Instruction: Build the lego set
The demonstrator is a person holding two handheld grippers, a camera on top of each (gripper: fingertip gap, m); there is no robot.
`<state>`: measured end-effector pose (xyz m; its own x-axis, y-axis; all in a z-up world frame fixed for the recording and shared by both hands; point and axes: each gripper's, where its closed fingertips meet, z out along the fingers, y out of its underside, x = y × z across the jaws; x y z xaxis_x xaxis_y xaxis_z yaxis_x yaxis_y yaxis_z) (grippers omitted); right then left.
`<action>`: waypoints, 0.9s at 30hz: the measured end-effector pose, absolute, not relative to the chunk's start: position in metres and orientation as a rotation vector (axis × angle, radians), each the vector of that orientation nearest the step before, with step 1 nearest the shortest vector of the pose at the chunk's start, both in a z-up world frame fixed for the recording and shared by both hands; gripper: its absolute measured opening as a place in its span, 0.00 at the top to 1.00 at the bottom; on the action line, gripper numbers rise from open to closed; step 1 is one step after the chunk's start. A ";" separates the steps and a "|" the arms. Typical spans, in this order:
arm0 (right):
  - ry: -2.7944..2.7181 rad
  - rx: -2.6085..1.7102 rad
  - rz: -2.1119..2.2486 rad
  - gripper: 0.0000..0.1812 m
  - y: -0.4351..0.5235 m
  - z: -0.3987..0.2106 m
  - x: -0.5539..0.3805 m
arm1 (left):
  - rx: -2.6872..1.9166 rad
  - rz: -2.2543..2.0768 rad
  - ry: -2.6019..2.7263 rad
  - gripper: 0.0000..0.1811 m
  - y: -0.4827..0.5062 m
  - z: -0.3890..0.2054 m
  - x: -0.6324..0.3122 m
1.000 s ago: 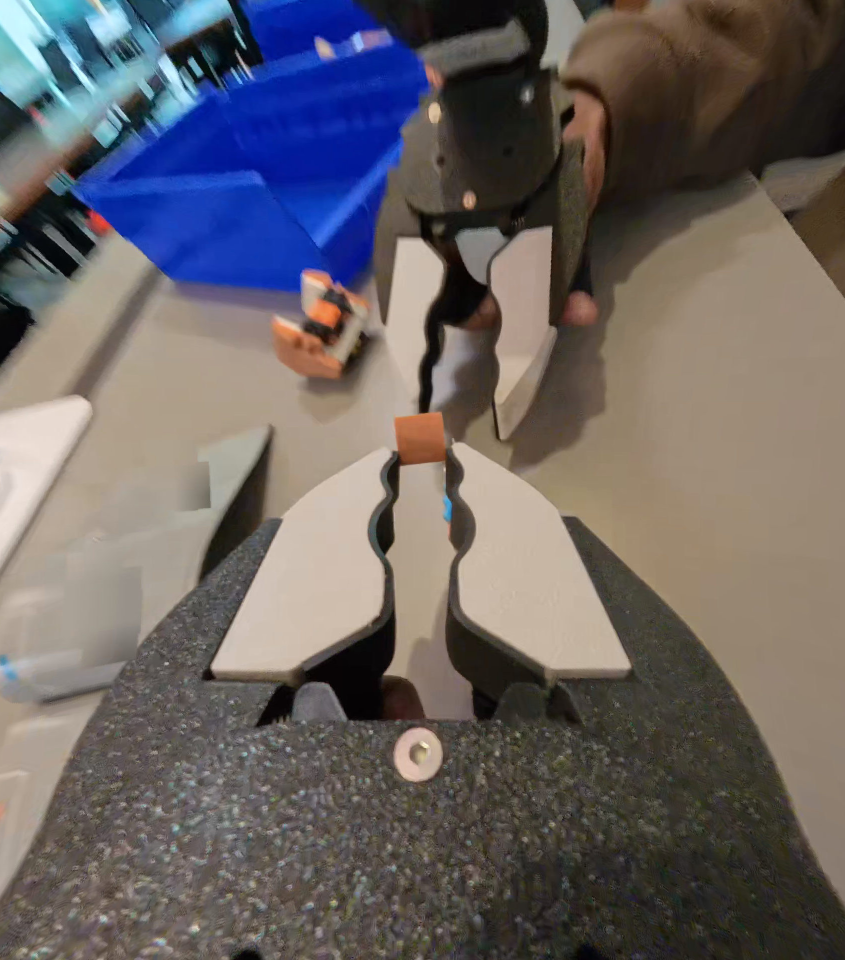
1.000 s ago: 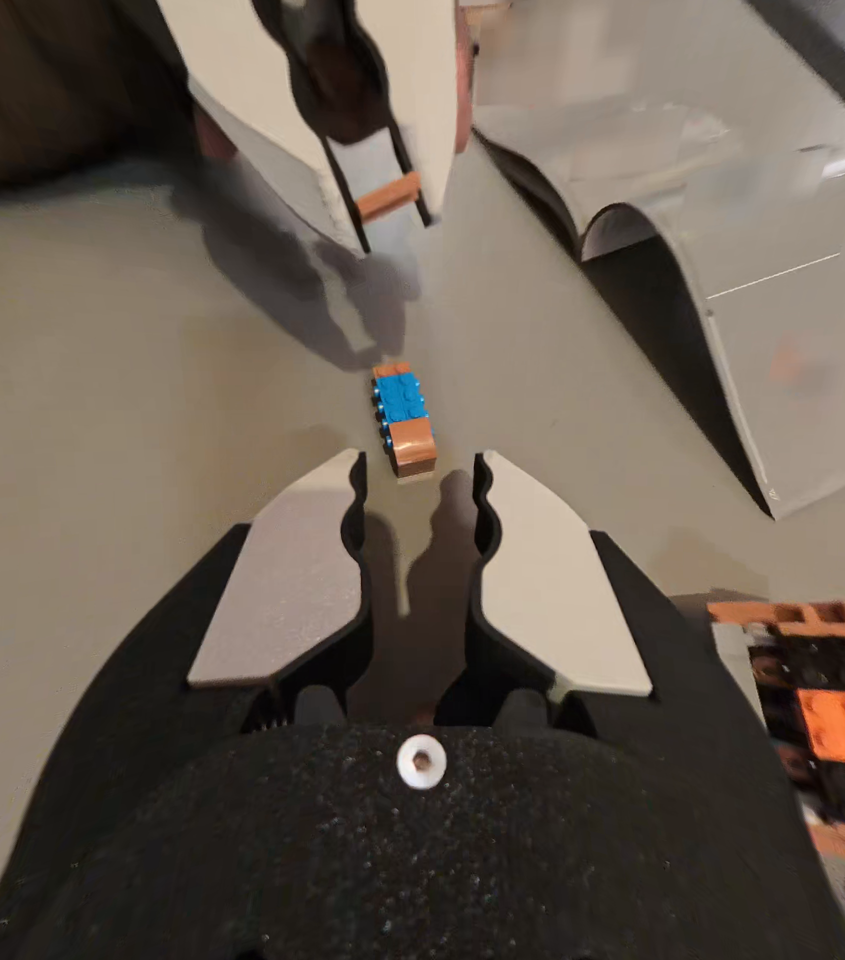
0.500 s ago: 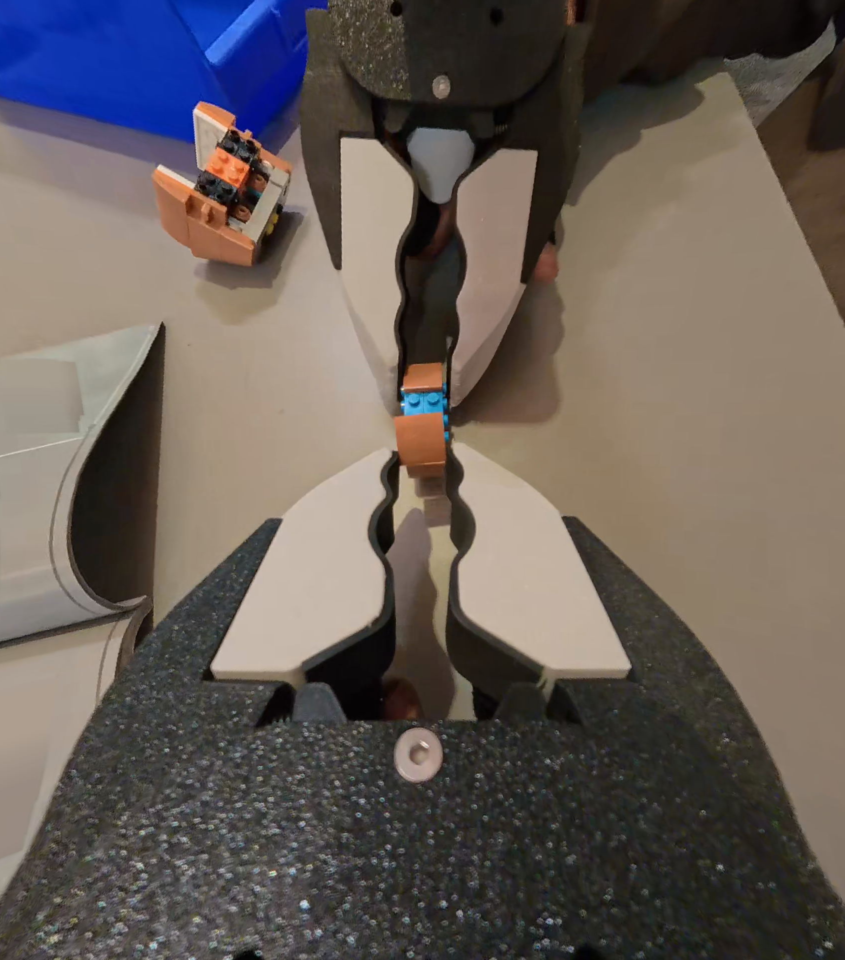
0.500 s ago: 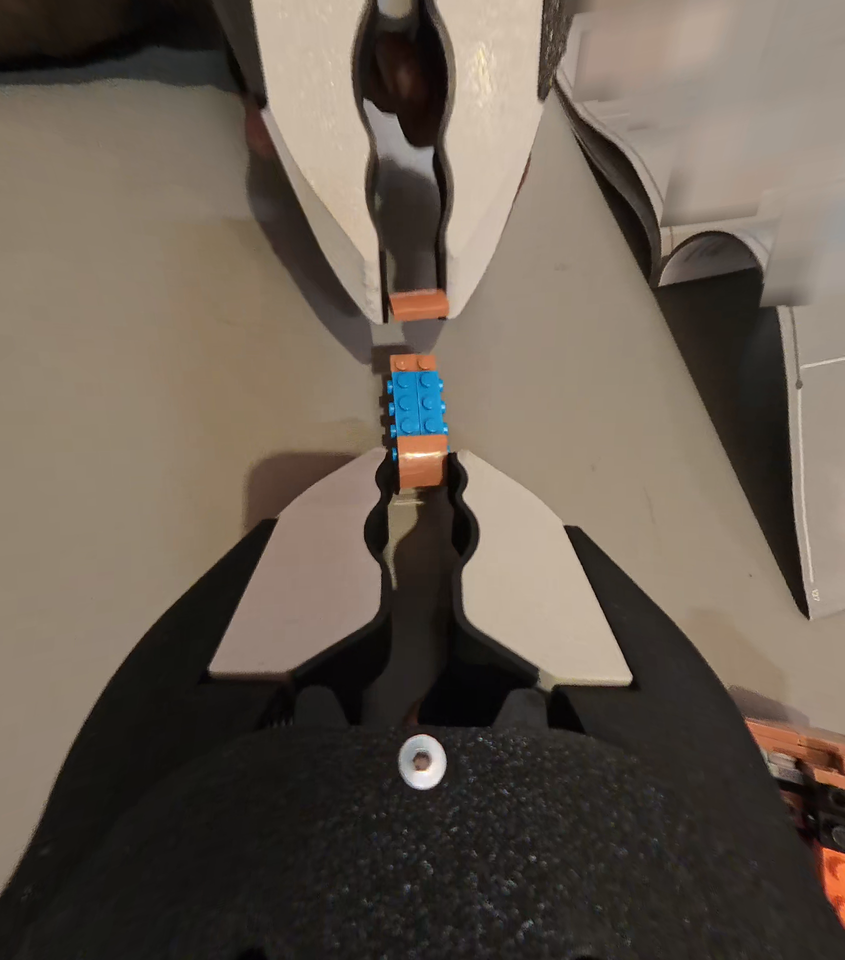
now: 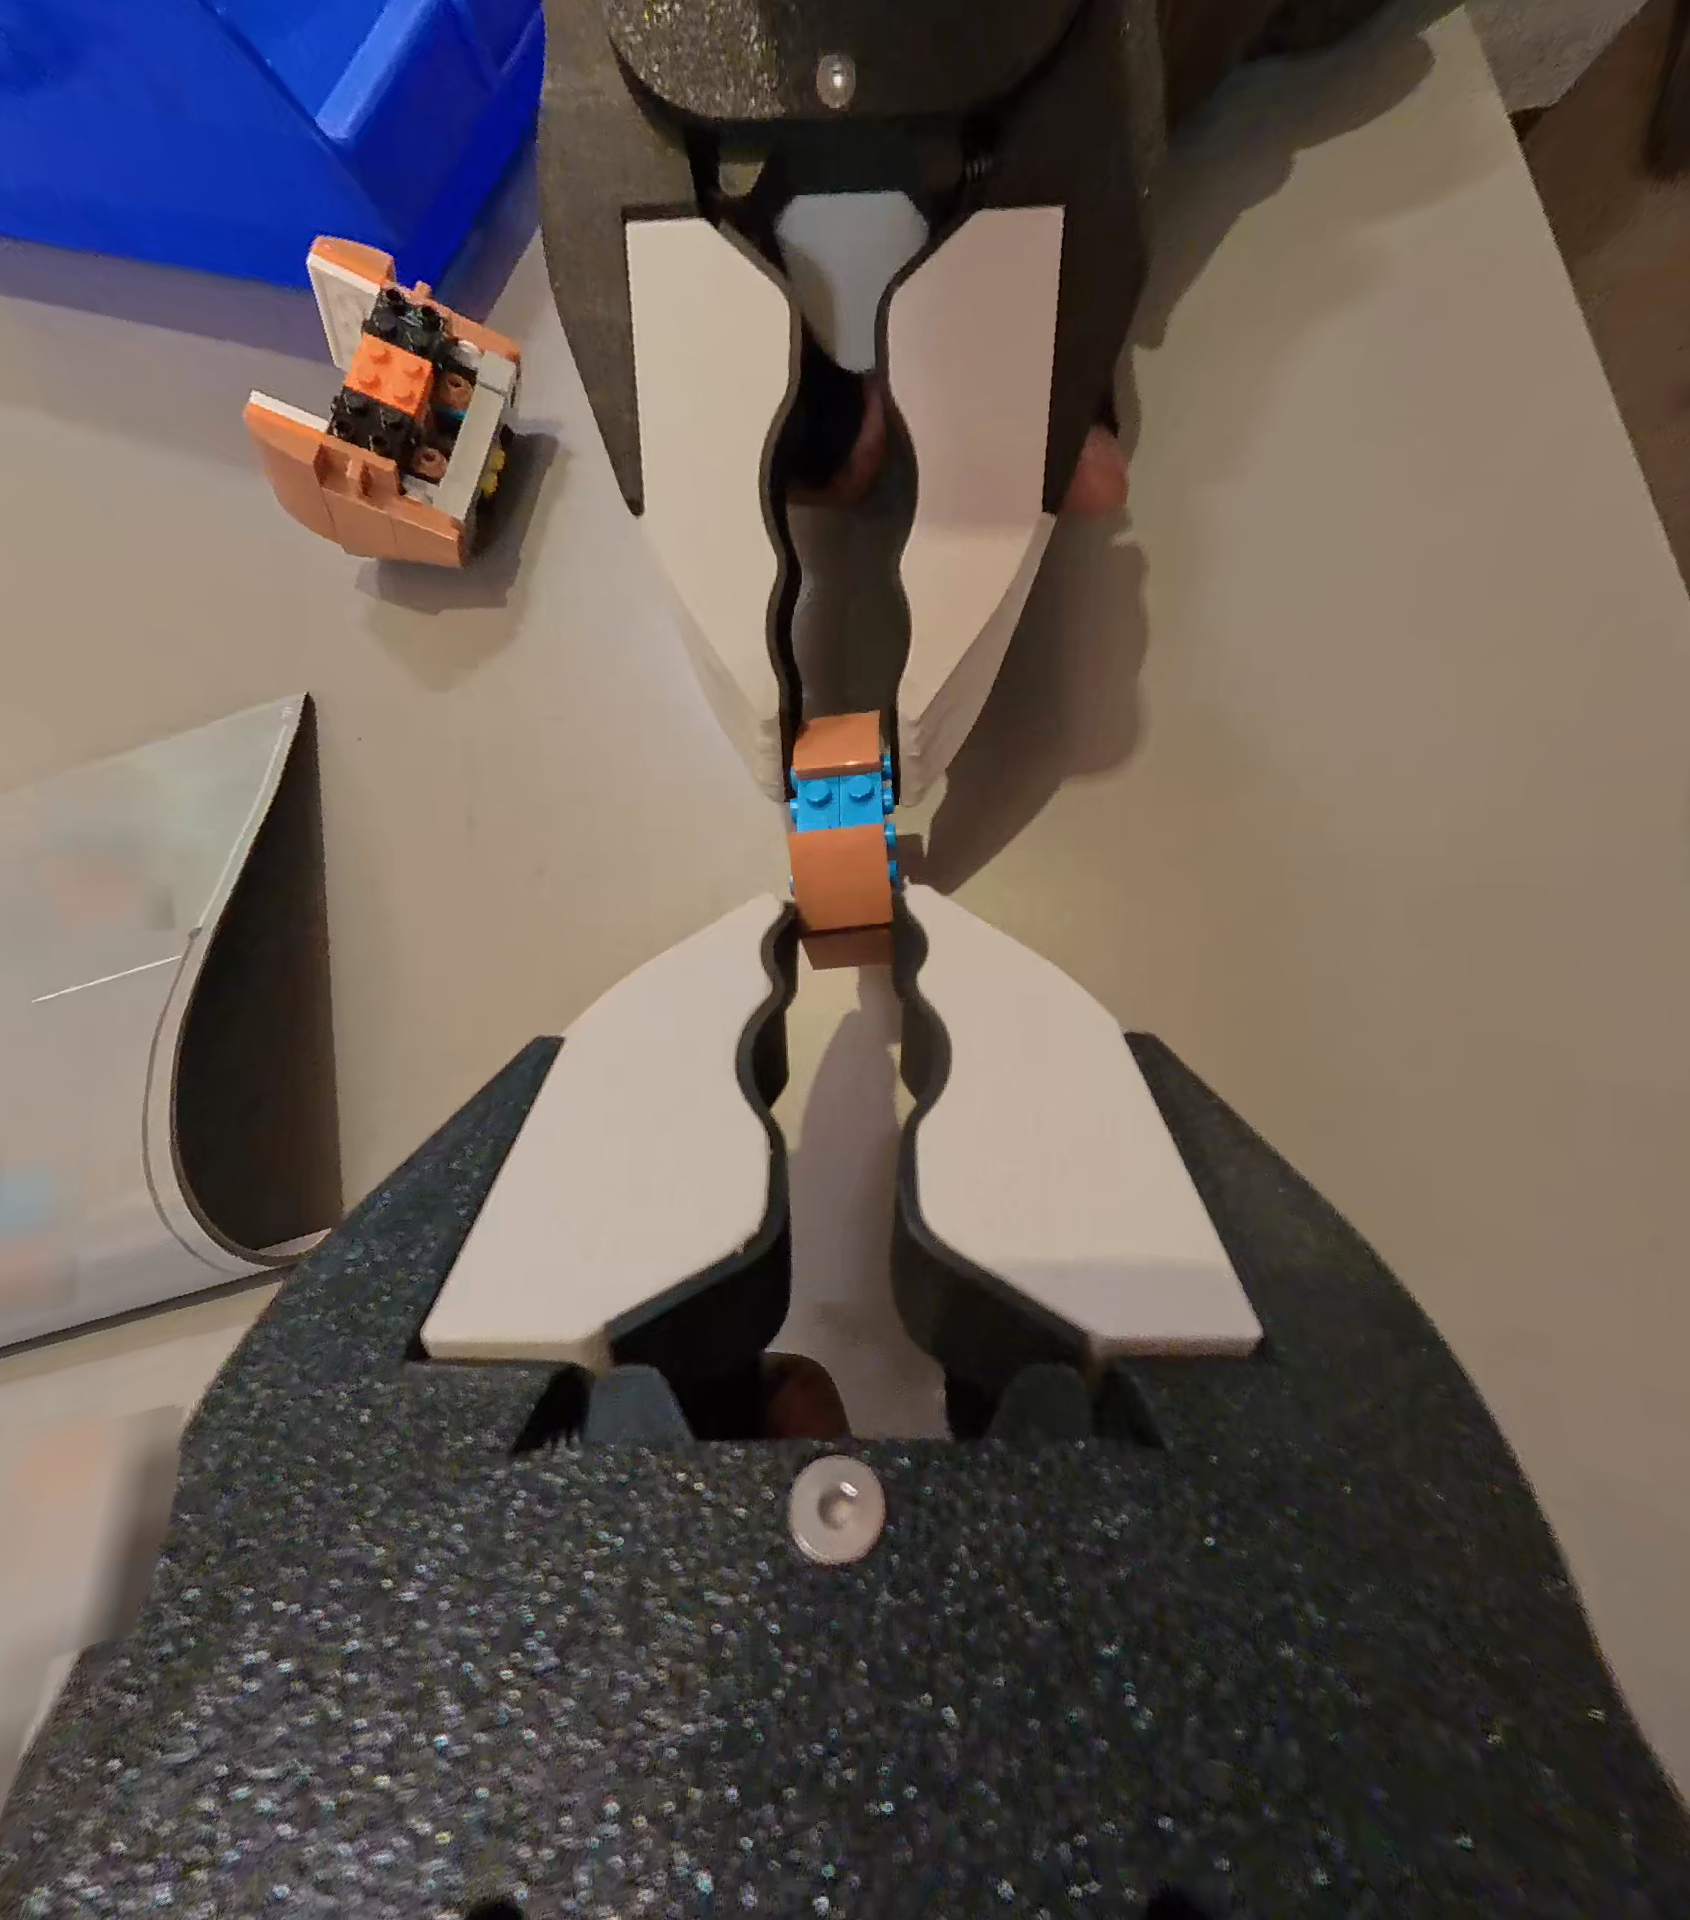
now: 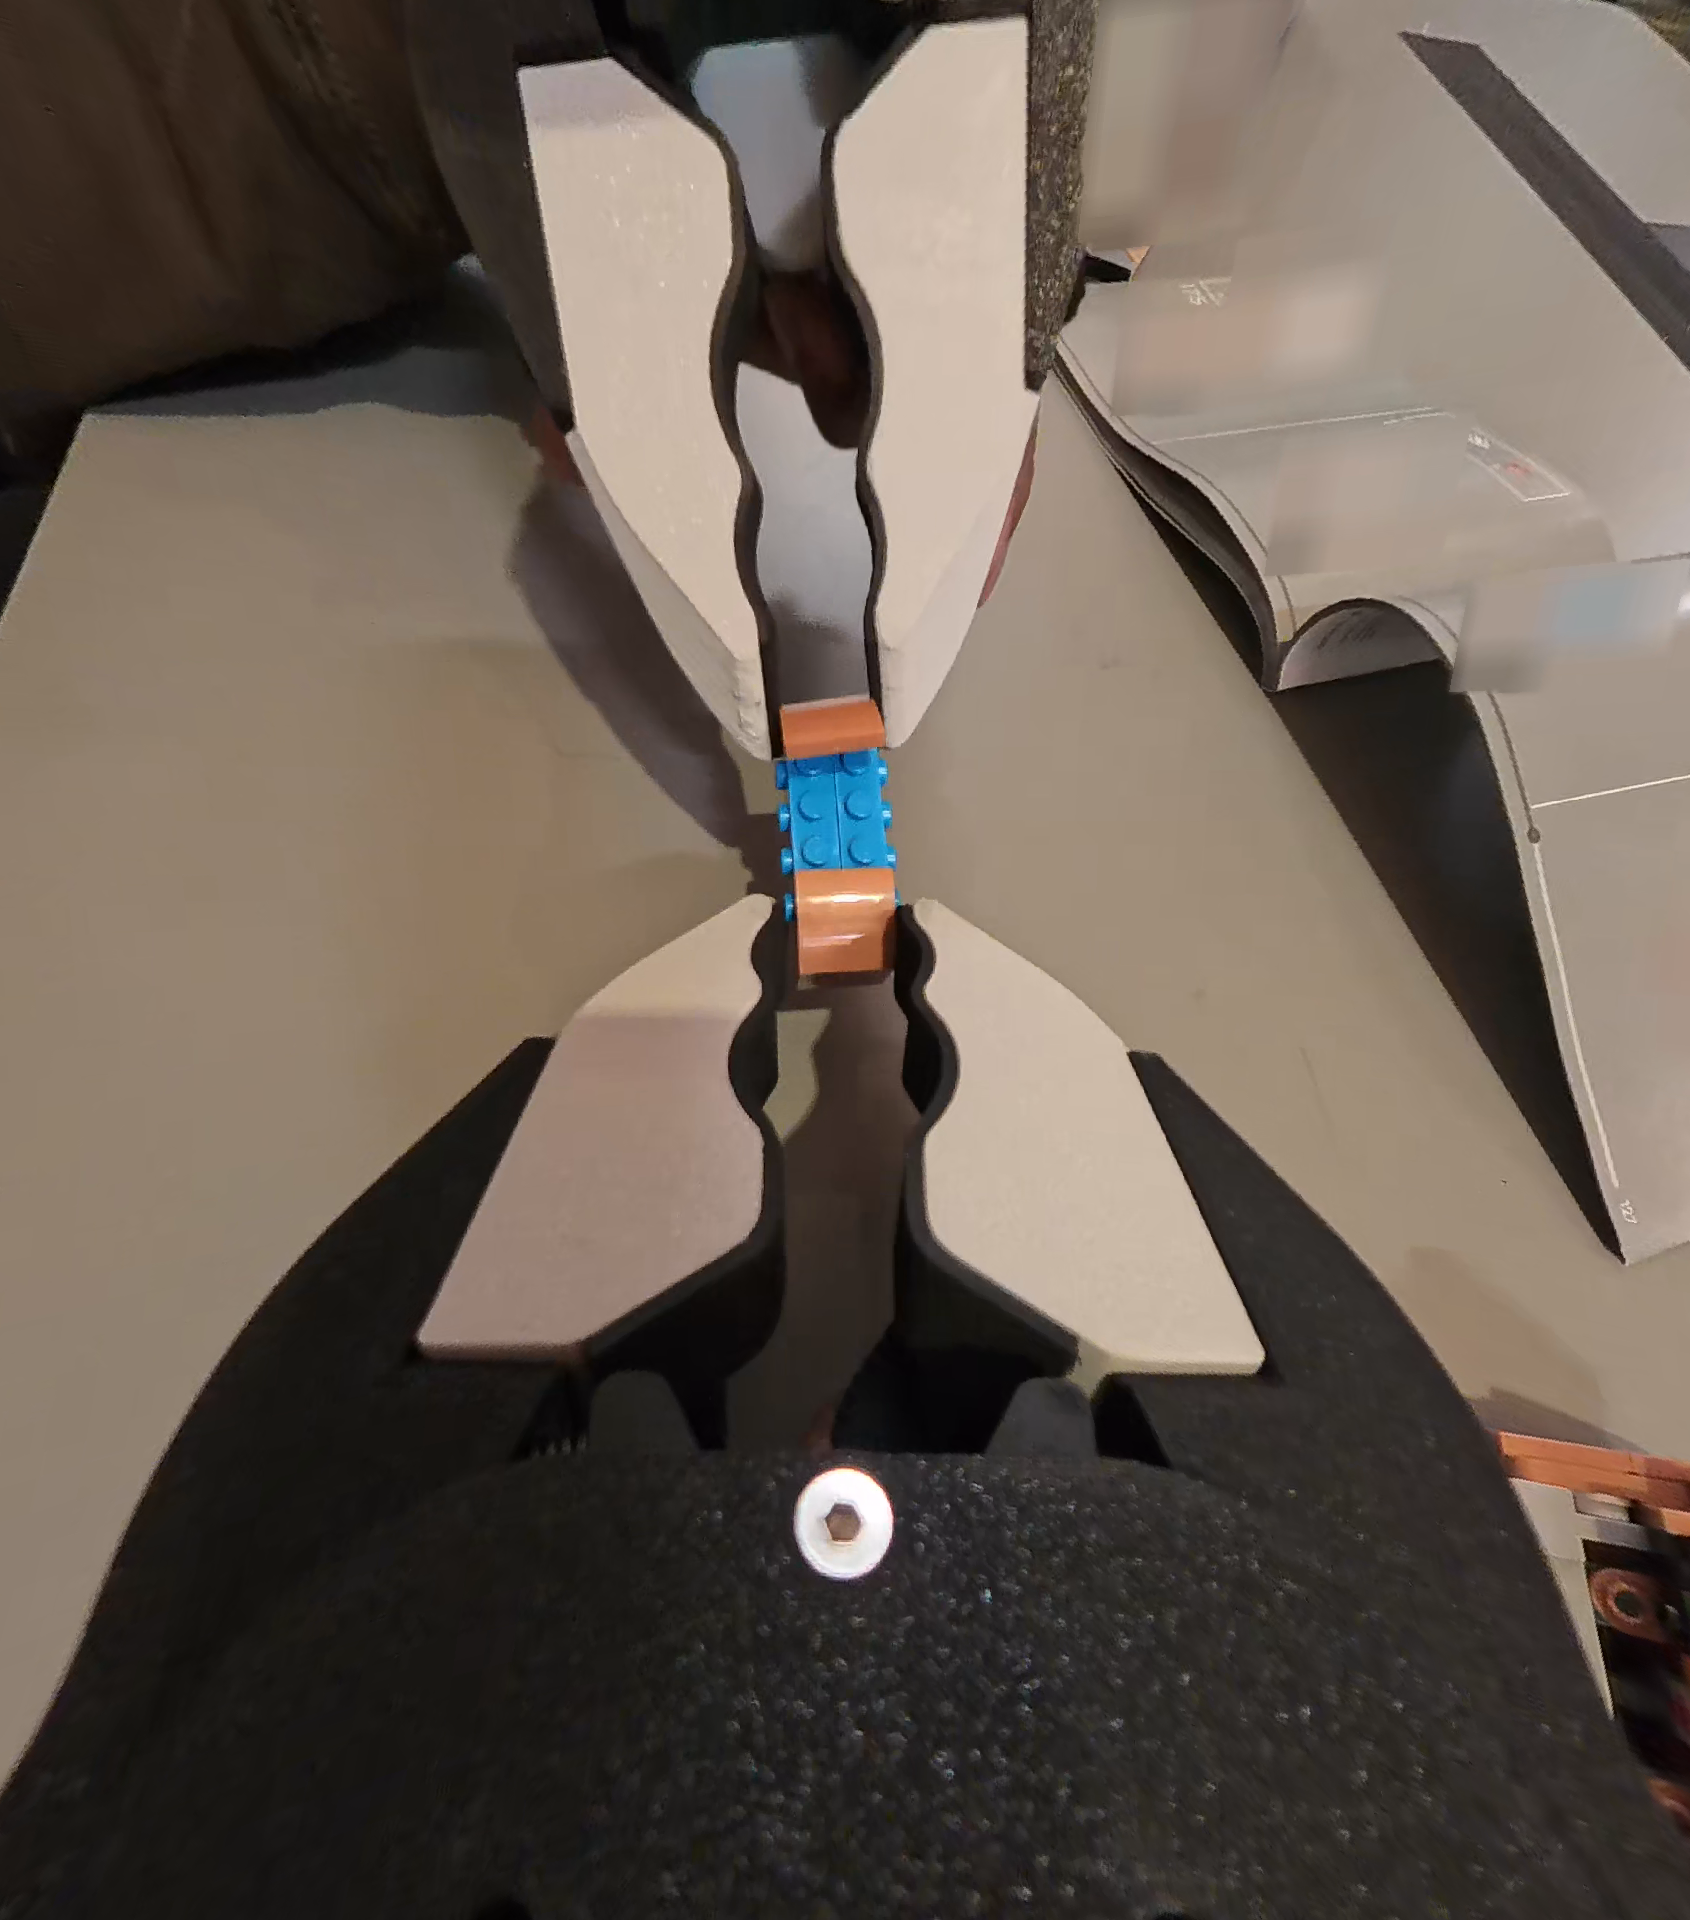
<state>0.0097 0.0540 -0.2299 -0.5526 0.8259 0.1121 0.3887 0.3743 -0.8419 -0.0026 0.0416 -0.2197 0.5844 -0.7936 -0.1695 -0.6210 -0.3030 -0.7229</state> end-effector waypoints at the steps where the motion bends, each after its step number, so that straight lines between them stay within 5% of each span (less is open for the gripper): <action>1: -2.107 -1.043 1.088 0.89 0.054 -0.229 0.010 | -2.032 -0.270 1.127 0.91 0.042 -0.219 -0.003; 20: -2.099 -1.035 1.140 0.89 0.051 -0.226 0.010 | -2.027 -0.233 1.138 0.89 0.041 -0.216 -0.002; 27: -2.120 -1.077 1.245 0.89 0.050 -0.222 0.016 | -1.912 -0.203 1.138 0.78 0.043 -0.205 -0.001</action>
<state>0.0155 0.0498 -0.2219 -0.5916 0.8062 -0.0045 0.3963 0.2860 -0.8724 -0.0011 0.0431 -0.2052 0.5675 -0.7758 -0.2758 -0.6330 -0.1968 -0.7487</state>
